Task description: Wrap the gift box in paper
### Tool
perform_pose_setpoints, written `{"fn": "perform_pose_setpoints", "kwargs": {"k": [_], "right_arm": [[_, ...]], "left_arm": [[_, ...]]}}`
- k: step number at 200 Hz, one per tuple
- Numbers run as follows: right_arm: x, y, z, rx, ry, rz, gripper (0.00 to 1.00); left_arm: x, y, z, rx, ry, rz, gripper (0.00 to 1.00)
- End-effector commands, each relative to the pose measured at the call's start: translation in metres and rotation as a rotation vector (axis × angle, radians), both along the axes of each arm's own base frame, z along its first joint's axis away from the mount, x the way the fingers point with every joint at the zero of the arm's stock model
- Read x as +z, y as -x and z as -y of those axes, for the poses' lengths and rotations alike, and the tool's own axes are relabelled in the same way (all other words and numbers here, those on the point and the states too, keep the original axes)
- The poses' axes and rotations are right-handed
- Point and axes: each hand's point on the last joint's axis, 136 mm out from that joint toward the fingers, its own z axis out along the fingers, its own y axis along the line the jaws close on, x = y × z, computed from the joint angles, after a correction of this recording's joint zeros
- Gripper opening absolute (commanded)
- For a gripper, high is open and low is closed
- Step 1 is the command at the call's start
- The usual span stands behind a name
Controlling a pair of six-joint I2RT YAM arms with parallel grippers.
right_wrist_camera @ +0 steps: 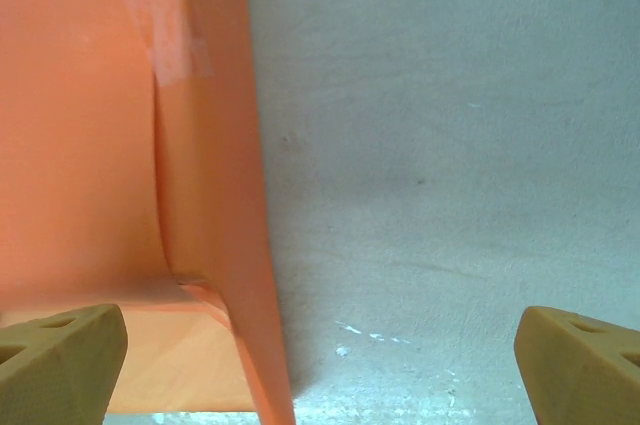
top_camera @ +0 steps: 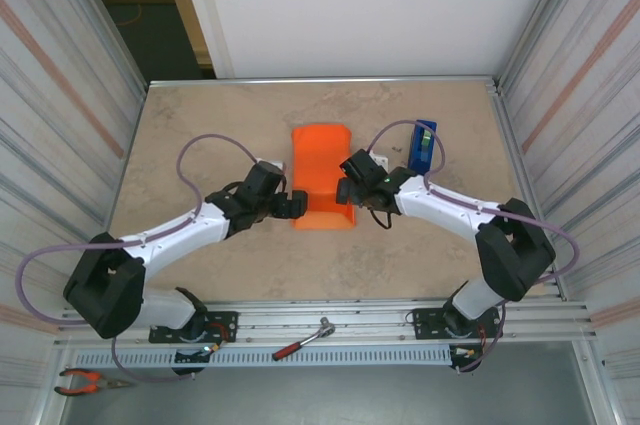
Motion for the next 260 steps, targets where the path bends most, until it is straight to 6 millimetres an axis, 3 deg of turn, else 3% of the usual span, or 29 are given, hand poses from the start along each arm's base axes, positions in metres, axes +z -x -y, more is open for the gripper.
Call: {"fn": "perform_pose_setpoints", "kwargs": {"k": [1,20,56,67,95,127,260], "right_arm": [[0.010,0.001,-0.009,0.079,-0.061,0.034,0.98],[0.006,0.004,-0.024,0.135,-0.138,0.023,0.98],[-0.015,0.005,-0.031,0.117,-0.161,-0.067,0.98],[-0.021,0.004,-0.032,0.108,-0.158,-0.083,0.98],[-0.037,0.003,-0.037,0.089,-0.153,-0.130,1.00],[-0.048,0.001,-0.038,0.066,-0.137,-0.148,0.93],[-0.057,0.004,-0.047,0.078,-0.119,-0.166,0.59]], "left_arm": [[0.010,-0.012,-0.014,0.058,0.003,-0.007,0.99],[0.005,-0.010,-0.002,-0.006,0.077,-0.060,0.98],[-0.005,-0.003,0.015,-0.072,0.146,-0.100,0.65],[-0.010,-0.002,0.017,-0.072,0.146,-0.109,0.60],[-0.021,0.001,0.023,-0.064,0.137,-0.125,0.56],[-0.037,0.000,0.026,-0.031,0.098,-0.141,0.54],[-0.066,-0.011,0.034,0.044,0.018,-0.142,0.42]]}}
